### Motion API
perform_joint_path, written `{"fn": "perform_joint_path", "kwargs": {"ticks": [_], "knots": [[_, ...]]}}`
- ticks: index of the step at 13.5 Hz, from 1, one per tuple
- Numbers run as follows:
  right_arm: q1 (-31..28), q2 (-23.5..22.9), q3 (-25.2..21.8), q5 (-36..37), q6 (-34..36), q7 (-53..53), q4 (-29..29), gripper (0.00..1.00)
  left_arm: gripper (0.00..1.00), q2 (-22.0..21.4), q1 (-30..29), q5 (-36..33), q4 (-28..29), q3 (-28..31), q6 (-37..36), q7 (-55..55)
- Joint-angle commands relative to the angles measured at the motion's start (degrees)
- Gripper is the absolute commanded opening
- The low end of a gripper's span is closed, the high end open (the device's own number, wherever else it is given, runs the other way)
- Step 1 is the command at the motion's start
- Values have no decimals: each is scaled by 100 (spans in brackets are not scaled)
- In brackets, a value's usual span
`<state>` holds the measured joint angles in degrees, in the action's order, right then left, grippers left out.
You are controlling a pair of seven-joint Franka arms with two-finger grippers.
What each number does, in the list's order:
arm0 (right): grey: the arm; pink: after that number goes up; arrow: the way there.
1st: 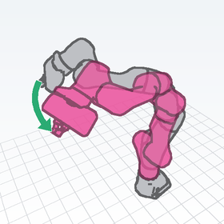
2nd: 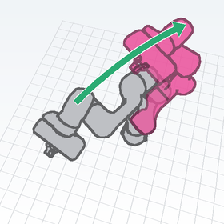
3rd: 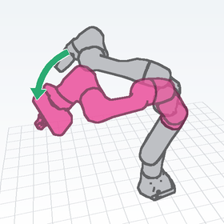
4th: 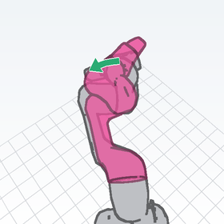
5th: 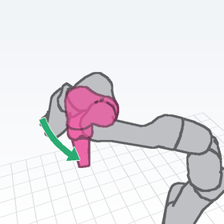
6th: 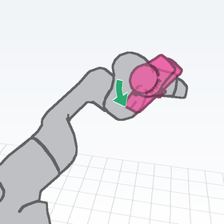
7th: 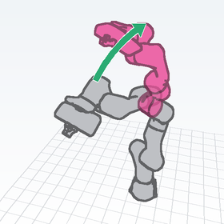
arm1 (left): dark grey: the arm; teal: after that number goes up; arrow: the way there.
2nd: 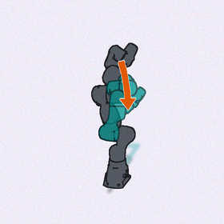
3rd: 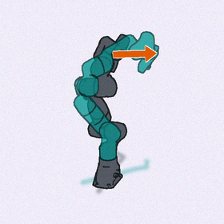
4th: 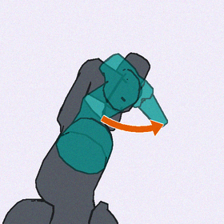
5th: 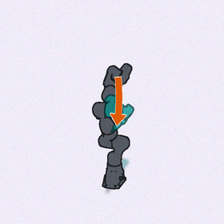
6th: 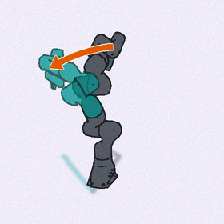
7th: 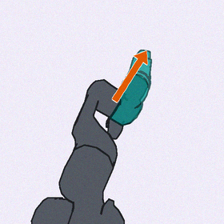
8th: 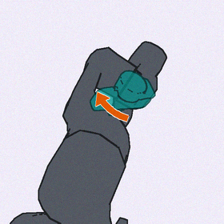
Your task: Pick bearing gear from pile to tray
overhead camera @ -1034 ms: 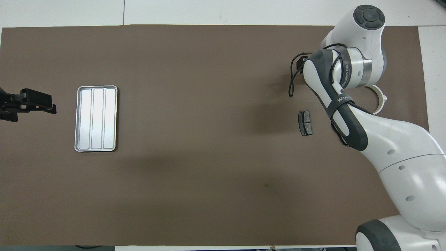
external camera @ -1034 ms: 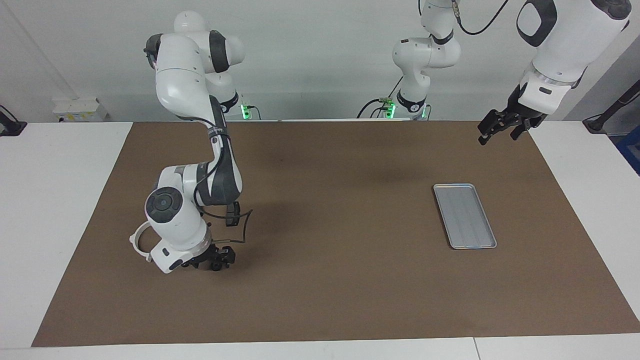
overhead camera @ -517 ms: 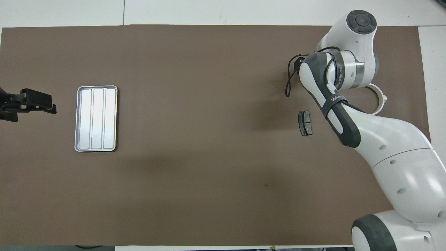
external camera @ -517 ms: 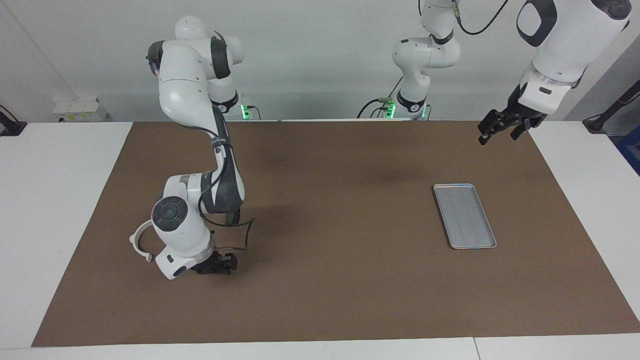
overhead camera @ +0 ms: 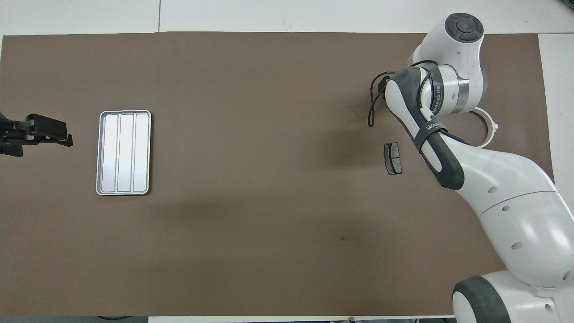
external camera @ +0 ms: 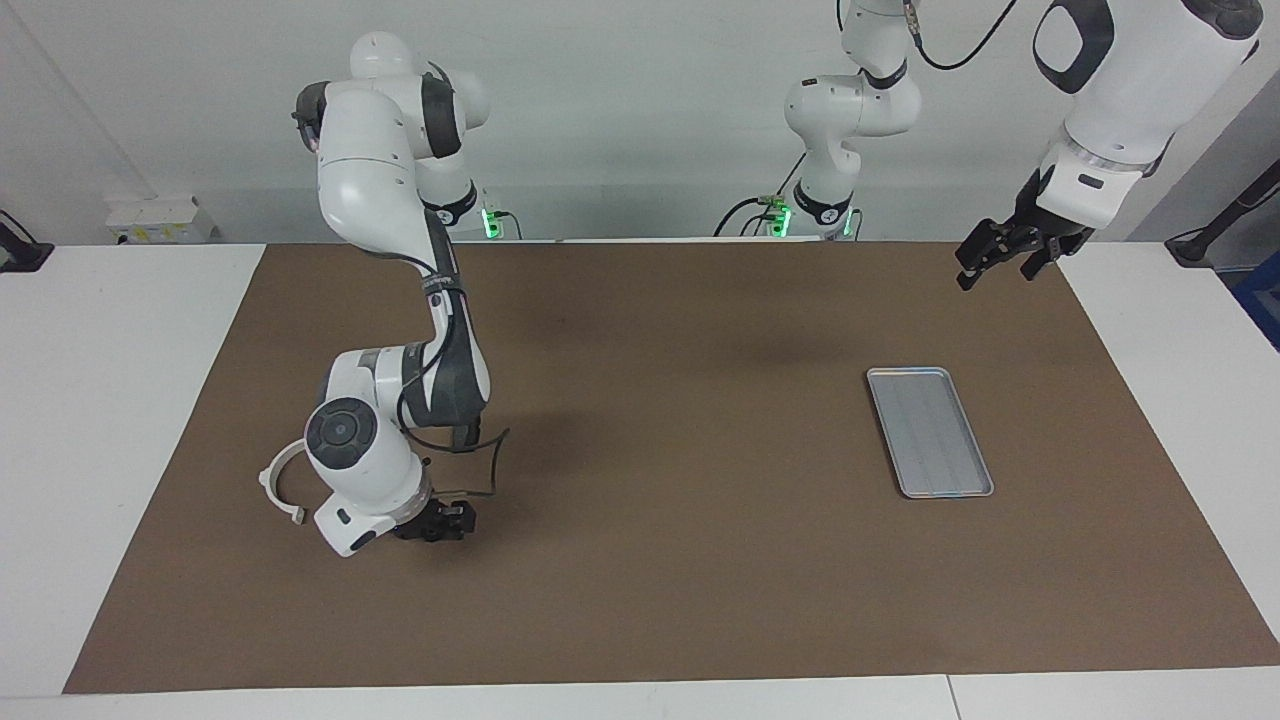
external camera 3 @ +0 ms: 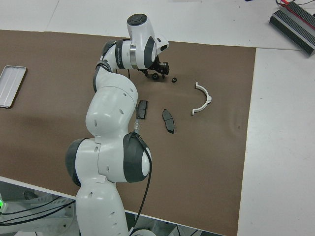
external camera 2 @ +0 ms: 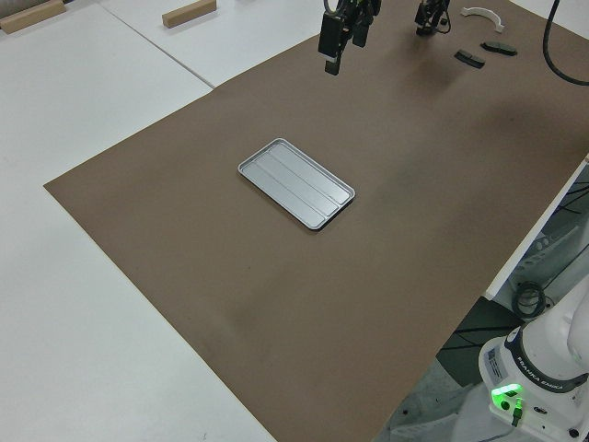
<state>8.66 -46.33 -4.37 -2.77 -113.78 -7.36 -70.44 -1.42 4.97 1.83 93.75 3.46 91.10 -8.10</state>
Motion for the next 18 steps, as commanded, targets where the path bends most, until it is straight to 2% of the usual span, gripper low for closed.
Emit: {"fn": "perform_joint_path", "kwargs": {"ticks": [1,3,6,10,16,18], "knots": [[-23,-86,76,180,102,-90,153,84,100,-96,-22,-51,38,-12,-84,10],[-5,-95,76,180,67,-117,153,81,100,-96,-22,-51,38,-12,-84,10],[4,-95,67,189,76,-126,153,69,100,-96,-22,-51,38,-12,-84,10],[-5,-78,50,338,84,-108,162,68,100,-96,-22,-51,38,-12,-84,10],[4,-60,32,338,102,-108,162,56,100,-96,-22,-51,38,-12,-84,10],[4,-60,23,338,120,-108,171,43,100,-104,-22,-51,38,-12,-84,10]]}}
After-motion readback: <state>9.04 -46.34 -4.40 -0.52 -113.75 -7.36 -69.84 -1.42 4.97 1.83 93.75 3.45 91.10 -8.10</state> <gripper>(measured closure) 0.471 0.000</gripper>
